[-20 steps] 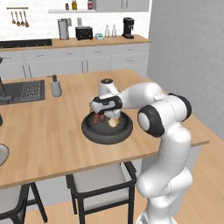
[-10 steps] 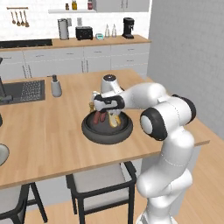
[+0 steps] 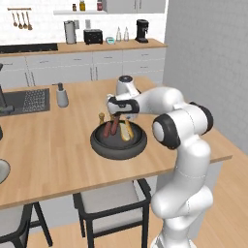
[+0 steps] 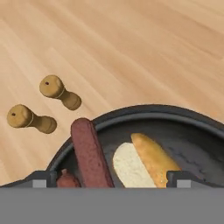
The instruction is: Place one bun and one sausage from the bowl on each plate.
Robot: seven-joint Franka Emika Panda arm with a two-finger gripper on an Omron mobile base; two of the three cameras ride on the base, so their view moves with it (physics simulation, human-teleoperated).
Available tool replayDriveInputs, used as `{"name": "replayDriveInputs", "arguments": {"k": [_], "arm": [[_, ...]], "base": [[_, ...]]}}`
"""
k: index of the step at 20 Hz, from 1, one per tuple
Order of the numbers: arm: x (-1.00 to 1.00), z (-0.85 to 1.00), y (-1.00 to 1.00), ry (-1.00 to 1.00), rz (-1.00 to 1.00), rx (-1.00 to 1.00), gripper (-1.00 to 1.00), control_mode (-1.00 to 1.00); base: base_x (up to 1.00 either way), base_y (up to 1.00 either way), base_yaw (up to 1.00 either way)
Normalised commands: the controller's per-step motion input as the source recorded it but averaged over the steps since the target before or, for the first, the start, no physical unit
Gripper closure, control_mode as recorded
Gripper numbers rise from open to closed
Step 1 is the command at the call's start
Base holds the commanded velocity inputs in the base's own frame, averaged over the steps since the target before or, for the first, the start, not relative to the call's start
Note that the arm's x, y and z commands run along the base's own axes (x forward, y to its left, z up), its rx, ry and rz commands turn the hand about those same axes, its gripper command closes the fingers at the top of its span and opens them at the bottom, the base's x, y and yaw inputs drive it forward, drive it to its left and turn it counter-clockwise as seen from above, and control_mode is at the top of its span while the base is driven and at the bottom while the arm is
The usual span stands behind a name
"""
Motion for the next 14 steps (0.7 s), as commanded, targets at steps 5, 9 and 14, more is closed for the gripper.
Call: {"name": "replayDriveInputs", "arguments": {"k": [5,9,14], "arm": [[0.16,-0.22,-0.01,0.0,0.21,-0.17,-1.0,-1.0],[0.11,-0.41,0.0,0.05,0.3,-0.04,-1.0,-1.0],[0.24,-0.24,0.0,0.09,0.3,0.0,-1.0,-1.0]], "base": [[0.0,0.0,0.0],[0.0,0.0,0.0],[0.0,0.0,0.0]]}}
